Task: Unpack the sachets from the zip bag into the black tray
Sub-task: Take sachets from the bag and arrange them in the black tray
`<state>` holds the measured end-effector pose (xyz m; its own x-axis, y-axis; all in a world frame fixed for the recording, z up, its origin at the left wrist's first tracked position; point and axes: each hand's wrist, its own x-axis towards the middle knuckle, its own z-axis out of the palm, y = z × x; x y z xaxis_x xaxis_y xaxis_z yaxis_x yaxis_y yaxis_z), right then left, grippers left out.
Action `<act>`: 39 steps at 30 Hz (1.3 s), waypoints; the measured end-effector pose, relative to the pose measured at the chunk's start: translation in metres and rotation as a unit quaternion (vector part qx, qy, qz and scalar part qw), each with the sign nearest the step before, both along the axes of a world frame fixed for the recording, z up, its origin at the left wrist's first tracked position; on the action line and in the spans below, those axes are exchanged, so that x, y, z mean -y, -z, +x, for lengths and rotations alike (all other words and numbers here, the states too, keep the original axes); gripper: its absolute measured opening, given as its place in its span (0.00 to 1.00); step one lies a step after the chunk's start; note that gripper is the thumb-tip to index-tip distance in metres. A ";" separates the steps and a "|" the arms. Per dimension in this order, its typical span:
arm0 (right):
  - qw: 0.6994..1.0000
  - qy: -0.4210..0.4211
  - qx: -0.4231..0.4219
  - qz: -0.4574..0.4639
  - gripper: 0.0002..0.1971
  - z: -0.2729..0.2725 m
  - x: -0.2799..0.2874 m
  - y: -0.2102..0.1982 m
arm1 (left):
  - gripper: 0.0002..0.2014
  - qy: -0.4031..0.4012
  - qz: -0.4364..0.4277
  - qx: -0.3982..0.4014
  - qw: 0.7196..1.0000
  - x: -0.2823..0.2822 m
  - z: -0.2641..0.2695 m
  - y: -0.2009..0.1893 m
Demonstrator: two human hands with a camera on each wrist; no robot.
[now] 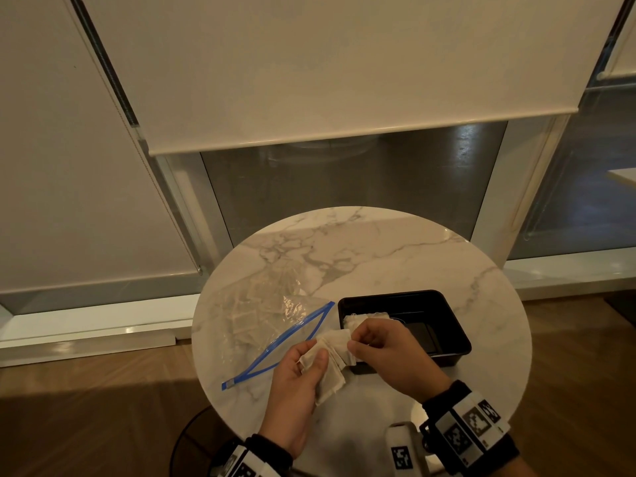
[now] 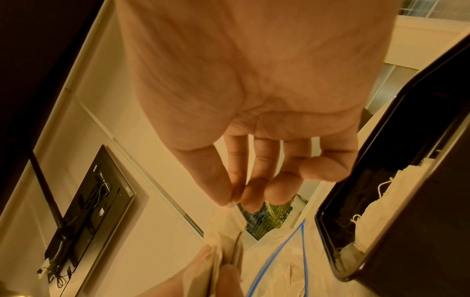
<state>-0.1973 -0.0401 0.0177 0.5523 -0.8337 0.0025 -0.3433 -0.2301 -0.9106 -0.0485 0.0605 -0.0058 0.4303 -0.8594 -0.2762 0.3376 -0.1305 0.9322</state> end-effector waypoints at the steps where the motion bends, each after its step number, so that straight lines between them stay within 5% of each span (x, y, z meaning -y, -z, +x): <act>1: 1.000 0.000 0.002 -0.001 0.04 0.000 0.000 0.000 | 0.10 0.001 0.002 0.001 1.000 0.000 0.000 0.000; 16: 0.998 0.025 0.051 -0.031 0.06 -0.007 0.005 -0.006 | 0.08 -0.005 0.003 0.002 1.000 0.000 -0.001 -0.002; 23: 0.959 0.259 0.053 -0.102 0.05 -0.037 0.038 0.006 | 0.09 -0.042 0.008 -0.024 0.999 0.000 0.005 0.007; 33: 0.967 0.248 0.029 -0.060 0.04 -0.058 0.058 0.034 | 0.09 -0.041 0.015 -0.016 0.999 0.001 0.007 0.017; 39: 0.972 0.215 -0.061 -0.066 0.08 -0.057 0.062 0.049 | 0.08 -0.055 0.024 -0.024 0.998 0.005 0.010 0.023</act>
